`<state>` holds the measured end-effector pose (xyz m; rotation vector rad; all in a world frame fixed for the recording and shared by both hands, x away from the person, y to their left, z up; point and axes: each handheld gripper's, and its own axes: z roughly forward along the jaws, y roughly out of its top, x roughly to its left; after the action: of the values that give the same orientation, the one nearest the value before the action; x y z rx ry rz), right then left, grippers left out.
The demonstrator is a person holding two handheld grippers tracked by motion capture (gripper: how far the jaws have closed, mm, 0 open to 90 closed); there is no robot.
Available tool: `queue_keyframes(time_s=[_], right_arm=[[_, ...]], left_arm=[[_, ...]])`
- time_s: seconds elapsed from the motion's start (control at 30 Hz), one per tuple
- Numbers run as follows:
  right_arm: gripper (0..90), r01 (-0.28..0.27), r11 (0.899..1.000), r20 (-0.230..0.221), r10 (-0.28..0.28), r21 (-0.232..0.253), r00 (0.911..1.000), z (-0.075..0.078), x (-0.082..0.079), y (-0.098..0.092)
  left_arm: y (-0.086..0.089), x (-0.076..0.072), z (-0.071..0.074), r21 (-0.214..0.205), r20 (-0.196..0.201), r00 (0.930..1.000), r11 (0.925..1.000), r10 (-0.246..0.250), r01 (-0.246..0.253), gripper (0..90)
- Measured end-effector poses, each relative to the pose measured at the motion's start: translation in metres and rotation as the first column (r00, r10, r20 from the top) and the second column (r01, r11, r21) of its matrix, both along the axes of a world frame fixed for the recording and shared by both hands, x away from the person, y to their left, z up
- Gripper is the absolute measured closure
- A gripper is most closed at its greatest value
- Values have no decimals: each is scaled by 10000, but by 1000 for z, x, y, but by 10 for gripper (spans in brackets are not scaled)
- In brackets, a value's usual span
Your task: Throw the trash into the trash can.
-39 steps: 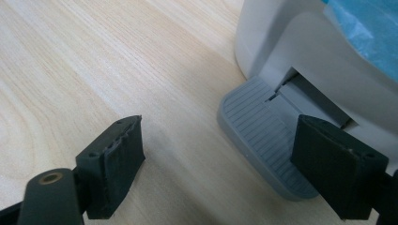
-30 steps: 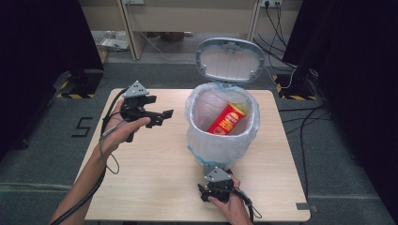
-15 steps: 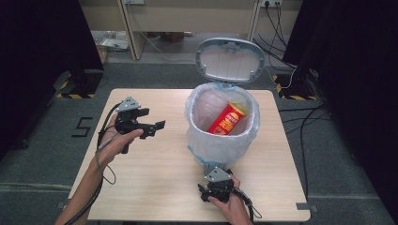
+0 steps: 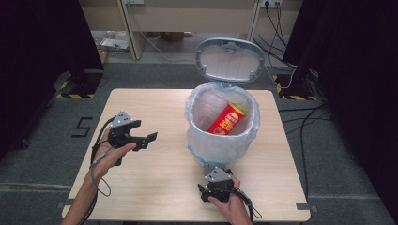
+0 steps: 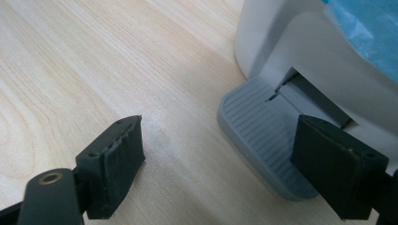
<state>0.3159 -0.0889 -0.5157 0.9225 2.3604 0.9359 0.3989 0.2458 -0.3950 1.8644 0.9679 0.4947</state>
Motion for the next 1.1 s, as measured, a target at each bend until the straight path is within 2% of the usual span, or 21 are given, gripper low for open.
queue_keyframes(time_s=[0.3,0.43,0.53,0.67,0.7,0.77,0.83,1.1], right_arm=[[171,32,10000,-19,-32,11,10000,0,0,0],[171,21,10000,-11,-21,10,10000,0,0,0],[171,26,10000,-6,-26,16,10000,0,0,0],[171,16,10000,13,-16,11,10000,0,0,0],[171,16,10000,11,-16,5,10000,0,0,0],[171,22,10000,-1,-22,21,10000,0,0,0],[171,22,10000,0,-22,21,10000,0,0,0],[171,8,10000,7,-8,27,10000,0,0,0]], left_arm=[[7,-13,-33,-88,-356,9992,9998,192,-195,152],[9,-22,-48,86,-460,9987,9997,214,-210,148],[12,-25,-56,-3,-566,9981,9997,231,-232,146],[16,-29,-69,-340,-683,9973,9990,276,-299,146],[17,-30,-73,-339,-811,9966,9992,164,-192,146],[17,-32,-77,-197,-857,9963,9998,65,-82,147],[17,-34,-81,-253,-915,9958,9996,53,-77,146],[16,-41,-100,226,-1149,9934,9997,-35,61,146]])
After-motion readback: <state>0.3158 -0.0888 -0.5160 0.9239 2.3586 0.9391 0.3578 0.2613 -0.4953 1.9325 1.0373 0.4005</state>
